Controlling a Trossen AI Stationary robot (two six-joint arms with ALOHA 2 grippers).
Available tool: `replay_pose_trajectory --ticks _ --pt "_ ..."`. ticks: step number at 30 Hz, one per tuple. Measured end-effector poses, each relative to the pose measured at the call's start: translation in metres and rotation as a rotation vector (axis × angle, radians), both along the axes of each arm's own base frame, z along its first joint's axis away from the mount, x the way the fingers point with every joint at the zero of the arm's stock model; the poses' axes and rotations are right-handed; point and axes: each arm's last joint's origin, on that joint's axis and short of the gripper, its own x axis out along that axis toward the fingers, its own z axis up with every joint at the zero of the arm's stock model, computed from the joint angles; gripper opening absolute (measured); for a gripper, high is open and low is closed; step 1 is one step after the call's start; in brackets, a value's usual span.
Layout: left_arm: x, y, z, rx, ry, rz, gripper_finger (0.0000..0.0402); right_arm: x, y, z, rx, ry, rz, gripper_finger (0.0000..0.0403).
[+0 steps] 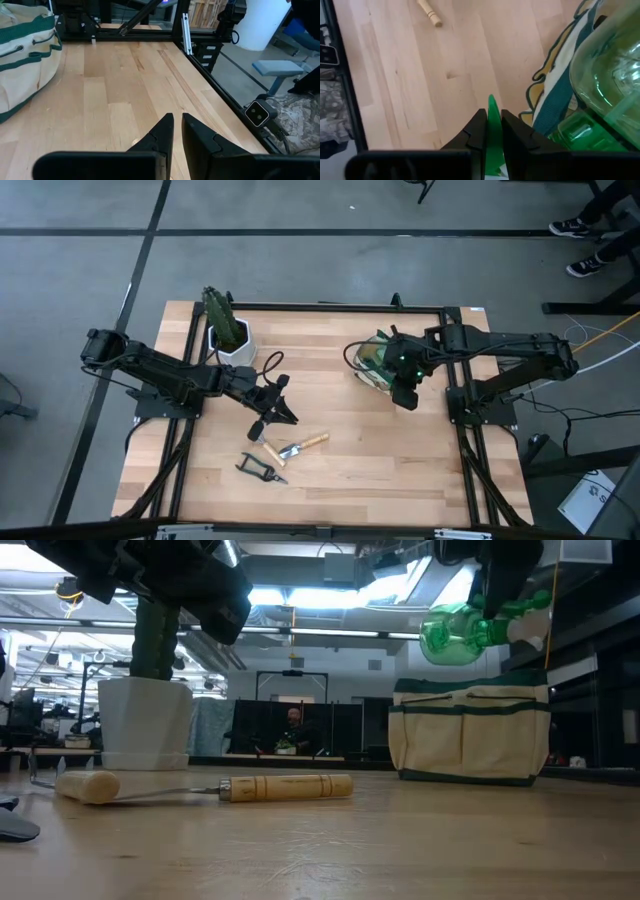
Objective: Pick & Place Garden tools in Gardening bag
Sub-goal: Put the spray bottle into the gardening bag
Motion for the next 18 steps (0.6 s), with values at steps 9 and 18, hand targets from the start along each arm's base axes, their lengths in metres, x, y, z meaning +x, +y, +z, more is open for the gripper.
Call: replay_pose_trajectory --ticks 9,18 --pt "0.000 0.000 0.000 0.000 0.000 0.000 0.0031 0.010 -0.011 -0.010 0.004 0.046 -0.033 0.0041" --pt "0.000 0.000 0.000 0.000 0.000 0.000 0.0031 0.015 -0.020 -0.019 -0.004 0.093 -0.030 0.0042"
